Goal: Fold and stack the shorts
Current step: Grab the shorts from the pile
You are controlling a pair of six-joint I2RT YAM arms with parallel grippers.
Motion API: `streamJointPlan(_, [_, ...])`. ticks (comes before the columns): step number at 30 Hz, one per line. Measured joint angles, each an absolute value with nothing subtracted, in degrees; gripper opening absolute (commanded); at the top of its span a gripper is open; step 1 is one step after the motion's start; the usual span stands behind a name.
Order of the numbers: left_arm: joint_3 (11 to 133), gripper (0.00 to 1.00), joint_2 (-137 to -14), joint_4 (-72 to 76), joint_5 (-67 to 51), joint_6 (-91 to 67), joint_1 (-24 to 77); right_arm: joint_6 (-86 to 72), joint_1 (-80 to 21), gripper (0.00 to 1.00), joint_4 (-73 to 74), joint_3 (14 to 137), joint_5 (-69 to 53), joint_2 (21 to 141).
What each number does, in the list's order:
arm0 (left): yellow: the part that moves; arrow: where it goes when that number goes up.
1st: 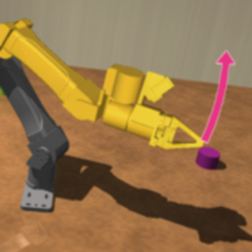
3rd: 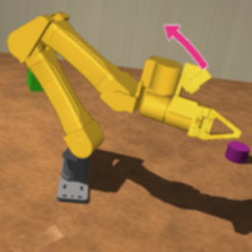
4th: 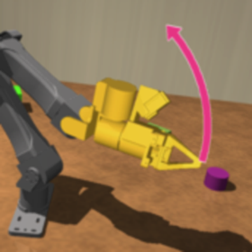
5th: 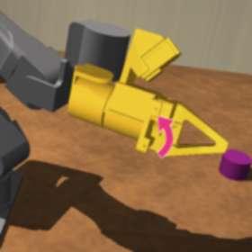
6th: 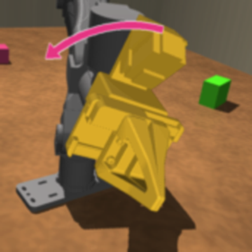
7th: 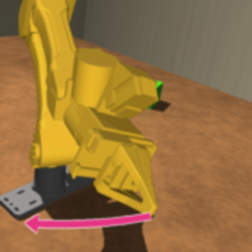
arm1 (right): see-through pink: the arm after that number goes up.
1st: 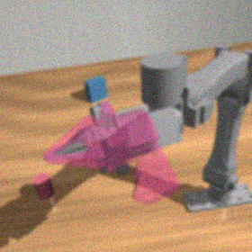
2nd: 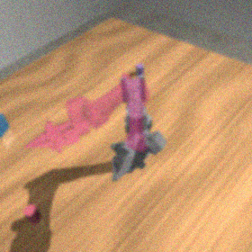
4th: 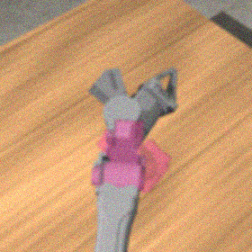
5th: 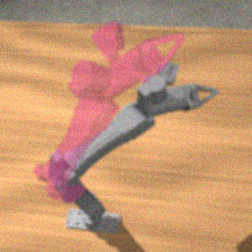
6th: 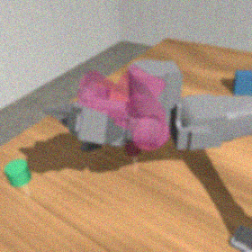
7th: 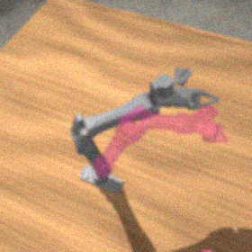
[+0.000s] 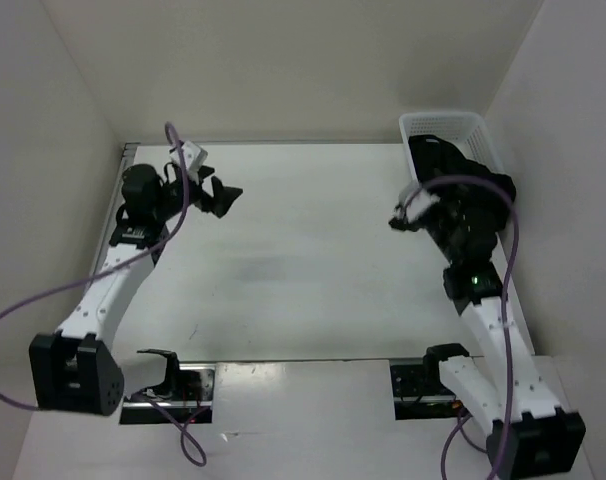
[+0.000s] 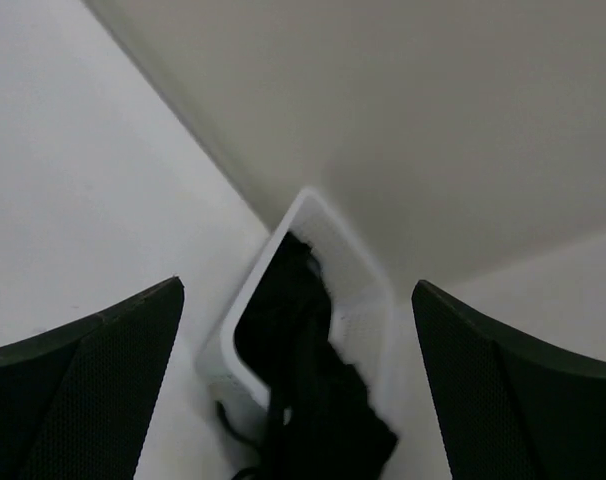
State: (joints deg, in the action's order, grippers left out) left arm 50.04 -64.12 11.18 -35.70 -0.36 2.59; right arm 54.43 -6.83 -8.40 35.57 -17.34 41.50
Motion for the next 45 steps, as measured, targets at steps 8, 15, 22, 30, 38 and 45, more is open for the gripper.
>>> streamJointPlan(8, [78.7,1.0,-98.1,-9.0,-29.8,-0.3,10.1,17.1,12.1,0.95,9.7,67.0,0.9,81.0])
streamJointPlan(15, [81.6,1.0,-106.3,-17.5,-27.2,-0.3,16.8,4.8,17.1,0.95,19.8,71.8,12.3,92.7])
streamJointPlan(22, [84.6,1.0,-107.2,-18.8,-25.2,-0.3,20.7,1.1,21.9,0.7,20.8,73.1,11.1,98.3])
streamJointPlan(30, [84.0,1.0,-107.0,-19.2,-23.6,-0.3,20.8,1.3,21.9,0.09,20.4,73.1,5.0,100.0])
streamJointPlan(38, [82.4,1.0,-106.4,-19.6,-22.7,-0.3,20.8,2.2,22.1,0.0,20.4,73.1,-1.6,99.5])
streamJointPlan(45, [82.1,1.0,-104.8,-19.4,-21.8,-0.3,20.8,1.8,23.5,0.0,20.1,73.3,-8.8,94.1])
